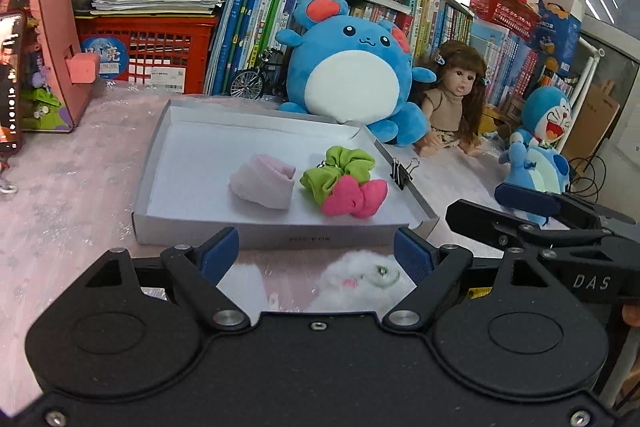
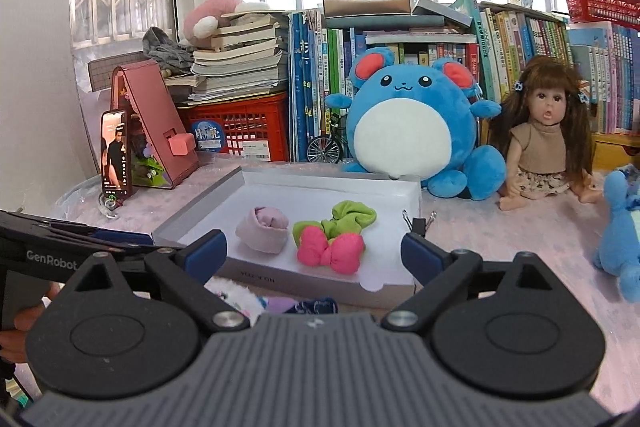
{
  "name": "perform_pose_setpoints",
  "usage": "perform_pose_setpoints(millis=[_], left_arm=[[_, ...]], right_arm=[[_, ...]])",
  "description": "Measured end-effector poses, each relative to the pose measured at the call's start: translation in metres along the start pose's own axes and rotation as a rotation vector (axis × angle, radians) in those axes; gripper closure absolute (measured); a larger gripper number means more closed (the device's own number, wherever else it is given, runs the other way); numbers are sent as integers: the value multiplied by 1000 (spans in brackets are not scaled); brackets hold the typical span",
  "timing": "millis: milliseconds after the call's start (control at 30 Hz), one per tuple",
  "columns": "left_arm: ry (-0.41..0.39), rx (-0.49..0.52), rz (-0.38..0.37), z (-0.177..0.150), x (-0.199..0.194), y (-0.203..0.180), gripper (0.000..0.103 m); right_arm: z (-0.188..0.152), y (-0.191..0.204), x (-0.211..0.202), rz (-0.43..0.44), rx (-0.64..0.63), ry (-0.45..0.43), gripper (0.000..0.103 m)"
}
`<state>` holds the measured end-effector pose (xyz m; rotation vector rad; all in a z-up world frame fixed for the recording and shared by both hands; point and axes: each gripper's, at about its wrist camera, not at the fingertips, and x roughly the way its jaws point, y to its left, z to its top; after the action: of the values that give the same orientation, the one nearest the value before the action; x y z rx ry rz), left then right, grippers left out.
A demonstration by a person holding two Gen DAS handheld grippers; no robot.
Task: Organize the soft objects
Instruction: 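Open both tools to release the hat and bow, then withdraw, then grasp the tan sponge piece with left tool while right tool grasps the blue packet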
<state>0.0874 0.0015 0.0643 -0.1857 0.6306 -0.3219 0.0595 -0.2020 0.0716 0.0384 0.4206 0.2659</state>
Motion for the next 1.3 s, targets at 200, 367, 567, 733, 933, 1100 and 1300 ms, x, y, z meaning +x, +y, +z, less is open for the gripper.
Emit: perform_pose_setpoints(millis=[200, 367, 567, 733, 933, 1100, 1300], left_arm=[[-46, 56, 35, -19, -17, -5, 18], [-74, 94, 46, -35, -28, -9, 17], [-104, 128, 53, -55, -39, -11, 15], [-106, 158, 63, -68, -43, -12, 15], [-100, 170, 76, -81, -46, -11, 15], [-112, 221, 101, -93, -49, -15, 14], [-121, 235, 113, -104, -53, -17, 14]], right_arm=[[-13, 2, -12, -13, -3, -12, 4], [-25, 5, -18, -30, -21, -18, 3], [-38, 12, -26, -44, -44, -26, 1], [-49, 16, -33, -49, -53, -32, 0], [-61, 21, -40, -78, -65, -38, 0], [-71, 26, -47, -99, -78, -50, 0], [-81, 29, -53, -129, -81, -56, 0]])
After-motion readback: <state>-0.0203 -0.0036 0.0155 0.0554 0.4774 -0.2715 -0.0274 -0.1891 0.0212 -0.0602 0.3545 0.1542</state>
